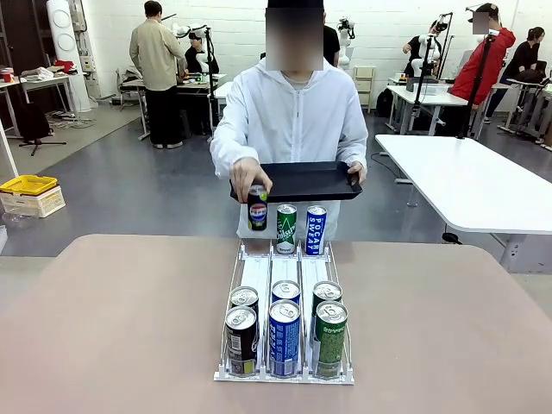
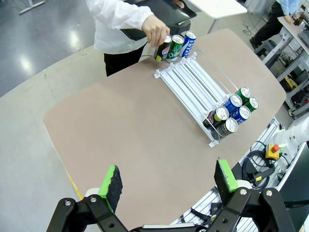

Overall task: Retrieve and hand over the desired beverage to the person.
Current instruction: Pick up a can of the same type that the person held from the Automatic Can Dispenser.

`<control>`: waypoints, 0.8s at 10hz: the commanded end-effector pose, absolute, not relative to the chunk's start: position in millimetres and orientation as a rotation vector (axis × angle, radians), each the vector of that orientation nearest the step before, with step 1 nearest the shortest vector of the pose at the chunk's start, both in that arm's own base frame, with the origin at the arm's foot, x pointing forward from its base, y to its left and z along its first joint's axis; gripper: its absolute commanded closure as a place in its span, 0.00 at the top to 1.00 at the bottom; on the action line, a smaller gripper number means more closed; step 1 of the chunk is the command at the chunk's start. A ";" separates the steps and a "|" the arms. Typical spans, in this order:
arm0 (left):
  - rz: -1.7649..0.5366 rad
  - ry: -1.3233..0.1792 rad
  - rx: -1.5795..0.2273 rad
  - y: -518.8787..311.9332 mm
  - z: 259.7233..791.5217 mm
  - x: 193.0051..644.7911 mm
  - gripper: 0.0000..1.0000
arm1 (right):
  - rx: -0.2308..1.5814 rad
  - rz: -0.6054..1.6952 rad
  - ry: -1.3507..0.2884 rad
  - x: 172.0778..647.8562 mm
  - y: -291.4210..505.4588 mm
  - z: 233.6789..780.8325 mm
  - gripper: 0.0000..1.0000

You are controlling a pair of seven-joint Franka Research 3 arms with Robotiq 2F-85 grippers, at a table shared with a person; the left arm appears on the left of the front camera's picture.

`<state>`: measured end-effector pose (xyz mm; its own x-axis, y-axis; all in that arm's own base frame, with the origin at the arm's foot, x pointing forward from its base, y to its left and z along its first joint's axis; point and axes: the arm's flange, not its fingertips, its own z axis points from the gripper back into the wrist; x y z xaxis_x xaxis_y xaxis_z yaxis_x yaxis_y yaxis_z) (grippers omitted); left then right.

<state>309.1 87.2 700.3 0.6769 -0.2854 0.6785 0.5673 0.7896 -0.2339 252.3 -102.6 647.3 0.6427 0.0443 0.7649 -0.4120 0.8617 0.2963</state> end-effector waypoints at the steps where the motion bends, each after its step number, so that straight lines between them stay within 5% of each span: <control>1: -0.490 -0.672 -0.463 86.7 702.6 309.2 1.00 | 0.486 0.277 -0.835 254.1 -101.3 645.7 1.00; 8: -0.498 -0.670 -0.454 87.2 700.3 309.1 1.00 | 0.486 0.277 -0.835 254.1 -101.3 645.7 1.00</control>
<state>309.1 87.2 700.3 0.6769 -0.2854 0.6785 0.5673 0.7896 -0.2339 252.3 -102.6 647.3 0.6427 0.0443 0.7649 -0.4120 0.8617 0.2963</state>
